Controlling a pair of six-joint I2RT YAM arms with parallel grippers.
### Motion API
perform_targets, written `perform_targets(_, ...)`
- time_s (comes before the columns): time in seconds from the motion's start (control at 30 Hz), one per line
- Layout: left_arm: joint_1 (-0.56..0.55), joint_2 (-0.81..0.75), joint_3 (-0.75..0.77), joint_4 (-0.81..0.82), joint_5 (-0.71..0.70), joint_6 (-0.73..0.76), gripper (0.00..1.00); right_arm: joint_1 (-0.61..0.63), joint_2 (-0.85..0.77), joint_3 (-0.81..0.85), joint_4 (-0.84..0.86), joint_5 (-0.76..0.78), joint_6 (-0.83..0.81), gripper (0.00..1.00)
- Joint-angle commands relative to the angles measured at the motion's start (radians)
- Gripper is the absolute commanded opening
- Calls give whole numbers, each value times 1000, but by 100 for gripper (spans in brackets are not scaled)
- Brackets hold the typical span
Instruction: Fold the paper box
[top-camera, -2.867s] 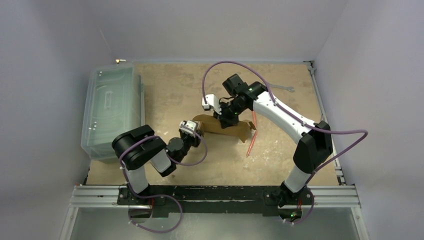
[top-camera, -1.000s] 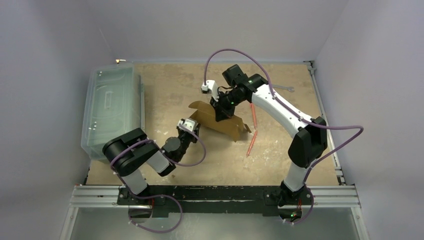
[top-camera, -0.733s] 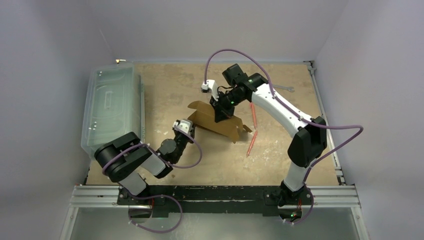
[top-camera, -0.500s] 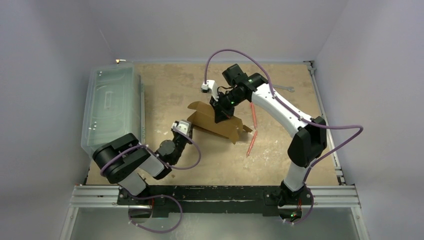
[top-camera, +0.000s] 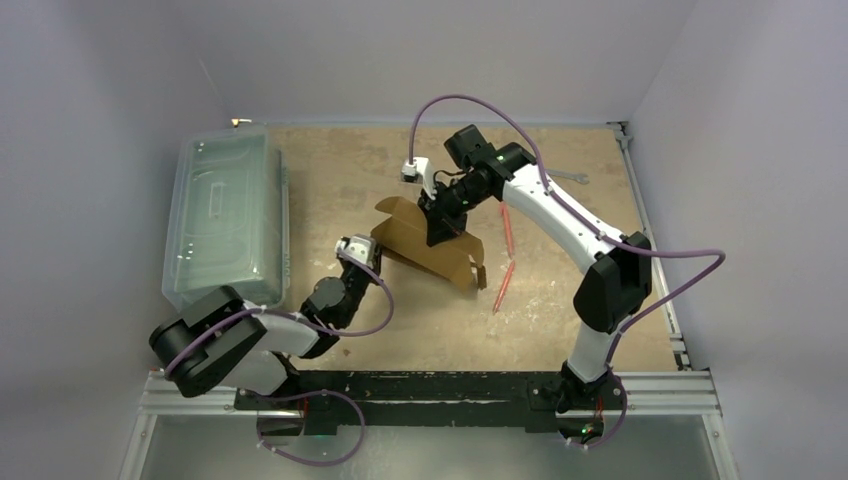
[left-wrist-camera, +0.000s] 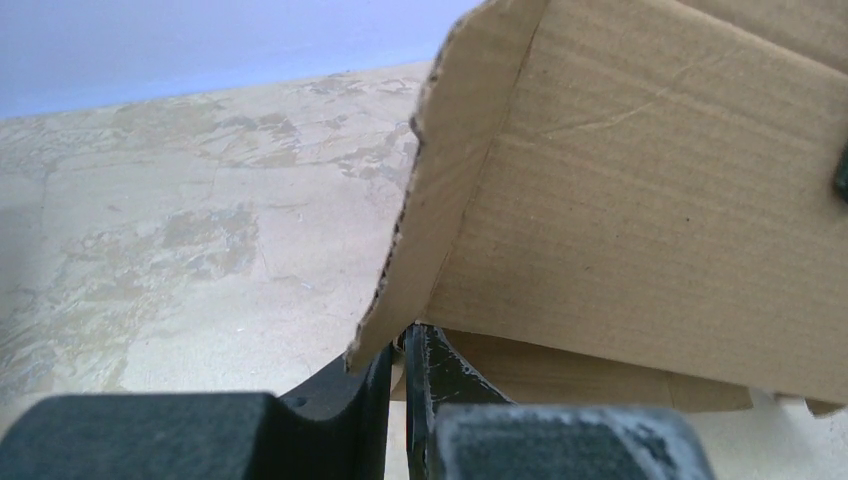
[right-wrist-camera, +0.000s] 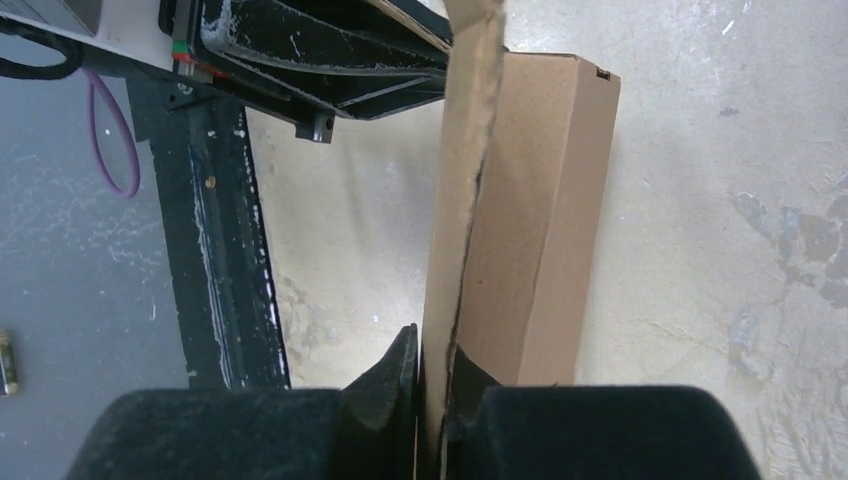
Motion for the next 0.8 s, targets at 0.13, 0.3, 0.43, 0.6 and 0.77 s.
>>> perform_targets(0.13, 1, -136, 123, -326, 88, -161, 0, 3, 1, 43, -27, 73, -49, 33)
perform_targets(0.3, 5, -180, 171, -504, 129, -234, 0, -6, -36, 13, 19, 108, -47, 49)
perform_targets(0.43, 9, -219, 199, -641, 176, -284, 0, -40, -68, 3, 31, 93, -50, 59)
perform_targets(0.6, 18, -263, 236, -791, 240, -329, 0, -94, -105, -18, 62, 67, -59, 74)
perform_targets(0.77, 26, -278, 285, -942, 286, -360, 0, -141, -123, -23, 95, 79, -61, 86)
